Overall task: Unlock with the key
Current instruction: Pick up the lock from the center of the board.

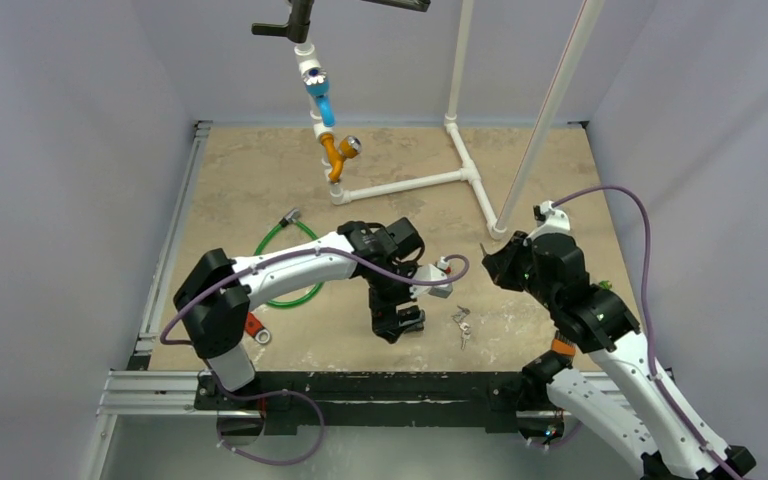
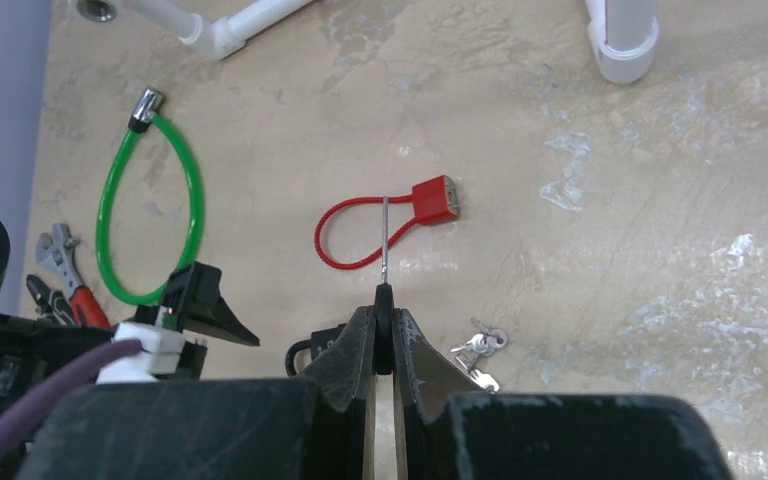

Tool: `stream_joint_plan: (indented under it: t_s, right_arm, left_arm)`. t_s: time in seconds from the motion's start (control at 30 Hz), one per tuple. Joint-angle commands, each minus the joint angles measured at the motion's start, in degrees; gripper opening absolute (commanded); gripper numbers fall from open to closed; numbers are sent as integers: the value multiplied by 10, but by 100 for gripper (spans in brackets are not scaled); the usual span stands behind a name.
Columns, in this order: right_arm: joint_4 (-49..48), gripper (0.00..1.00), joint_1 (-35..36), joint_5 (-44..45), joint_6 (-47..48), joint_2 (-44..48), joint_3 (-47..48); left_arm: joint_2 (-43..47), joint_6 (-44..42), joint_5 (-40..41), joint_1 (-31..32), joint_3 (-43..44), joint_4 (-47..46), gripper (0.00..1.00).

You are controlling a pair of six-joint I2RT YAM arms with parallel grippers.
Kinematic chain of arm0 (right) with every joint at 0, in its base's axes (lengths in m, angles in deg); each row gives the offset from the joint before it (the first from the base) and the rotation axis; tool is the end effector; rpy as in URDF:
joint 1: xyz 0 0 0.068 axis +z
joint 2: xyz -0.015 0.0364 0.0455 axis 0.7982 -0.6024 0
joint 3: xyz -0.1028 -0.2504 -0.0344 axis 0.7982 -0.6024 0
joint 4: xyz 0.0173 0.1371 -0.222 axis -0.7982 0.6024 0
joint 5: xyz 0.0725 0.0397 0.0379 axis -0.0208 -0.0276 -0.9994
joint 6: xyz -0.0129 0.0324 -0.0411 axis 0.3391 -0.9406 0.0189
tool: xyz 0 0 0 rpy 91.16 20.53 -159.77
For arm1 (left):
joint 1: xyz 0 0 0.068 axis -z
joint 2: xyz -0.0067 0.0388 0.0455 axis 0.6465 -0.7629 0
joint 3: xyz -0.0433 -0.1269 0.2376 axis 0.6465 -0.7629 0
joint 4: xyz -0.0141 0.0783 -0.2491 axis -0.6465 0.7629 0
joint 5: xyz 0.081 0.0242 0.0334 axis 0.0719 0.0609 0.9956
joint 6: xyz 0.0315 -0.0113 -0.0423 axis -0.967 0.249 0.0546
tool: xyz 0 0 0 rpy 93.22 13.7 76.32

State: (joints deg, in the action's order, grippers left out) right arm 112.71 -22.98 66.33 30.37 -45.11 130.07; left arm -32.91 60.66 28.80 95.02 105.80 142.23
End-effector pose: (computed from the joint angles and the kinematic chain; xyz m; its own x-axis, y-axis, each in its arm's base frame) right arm 0.1219 0.0635 0.3205 -0.5654 0.3661 -0.7392 -0.0318 0.8858 0.4630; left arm 0.1780 -0.2785 0.2380 -0.2488 0.8861 -0.3910 0.9436 0.1306 -0.3043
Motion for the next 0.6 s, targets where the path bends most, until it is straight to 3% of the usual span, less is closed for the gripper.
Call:
stream_joint_plan:
  t_s: [0.0,0.57]
  right_arm:
    - [18,0,-1,41,-13,11,27]
    - [-2,0,-1,29,-19,-2,55]
  left_arm:
    - [-32,20,3,22,1,-51,100]
    - [-90,54,122,64,5,-185,96]
